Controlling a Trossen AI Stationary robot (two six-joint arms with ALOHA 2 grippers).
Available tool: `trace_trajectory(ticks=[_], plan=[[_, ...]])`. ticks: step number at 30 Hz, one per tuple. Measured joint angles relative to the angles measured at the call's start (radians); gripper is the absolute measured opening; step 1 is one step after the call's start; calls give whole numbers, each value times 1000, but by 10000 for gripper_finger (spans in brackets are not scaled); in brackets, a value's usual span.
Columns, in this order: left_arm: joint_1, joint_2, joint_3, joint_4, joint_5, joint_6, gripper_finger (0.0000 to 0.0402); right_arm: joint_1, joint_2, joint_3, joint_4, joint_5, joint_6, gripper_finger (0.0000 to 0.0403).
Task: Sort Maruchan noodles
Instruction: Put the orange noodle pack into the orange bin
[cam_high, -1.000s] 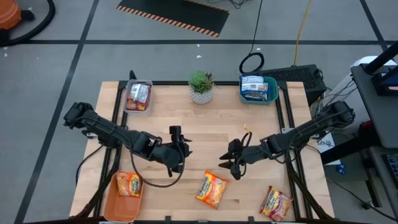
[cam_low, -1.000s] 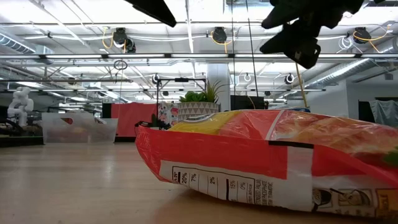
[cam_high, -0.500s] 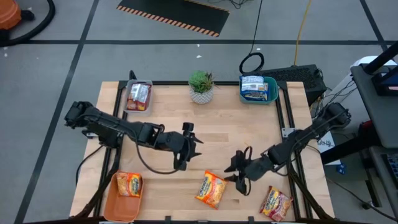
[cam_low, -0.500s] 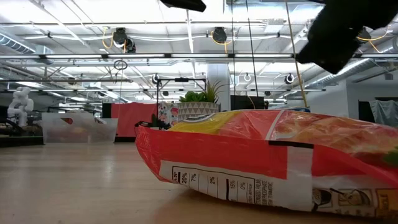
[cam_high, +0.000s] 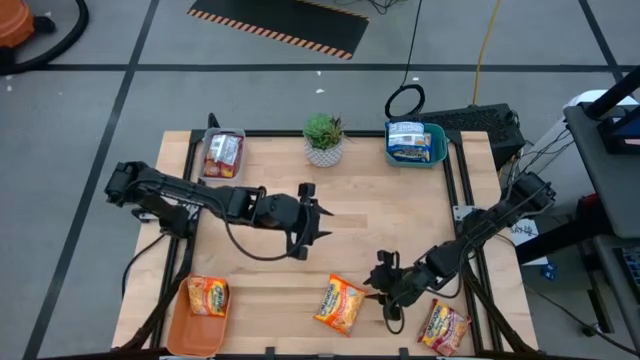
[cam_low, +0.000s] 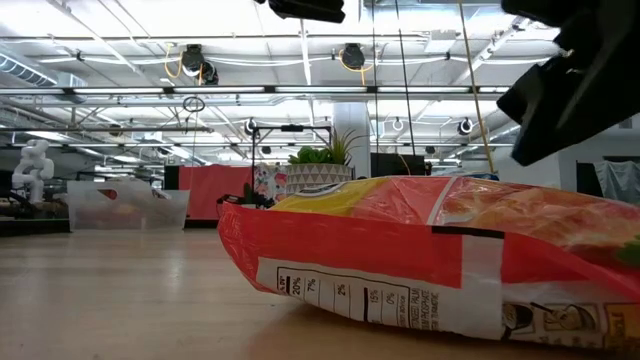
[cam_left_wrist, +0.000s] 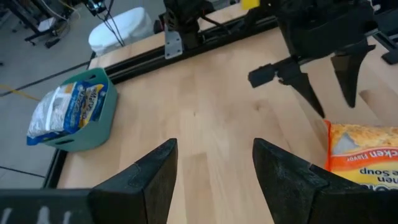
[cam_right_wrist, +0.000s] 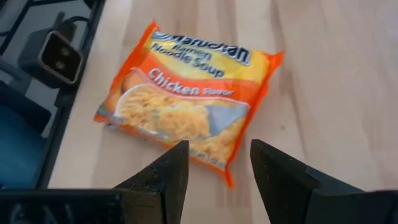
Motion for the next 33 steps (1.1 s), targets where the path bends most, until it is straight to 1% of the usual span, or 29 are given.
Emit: trace_trajectory(ticks=[3,9,14,21,29,33], plan=[[7,0,0,21,1,16,214,22,0,0,-3,21,6,165],[22,0,0,38,38,30,214,50,-1,0,-5,19,25,165],[20,0,0,39,43,19,214,49,-1,0,-21,-10,50,164],[-2,0,0,38,44,3,214,49,6,-1,-78,-5,50,164],[-6,0,0,37,44,2,214,28,94,-1,-79,-9,44,164],[-4,0,0,35,44,3,214,-8,158,0,-51,-75,42,164]])
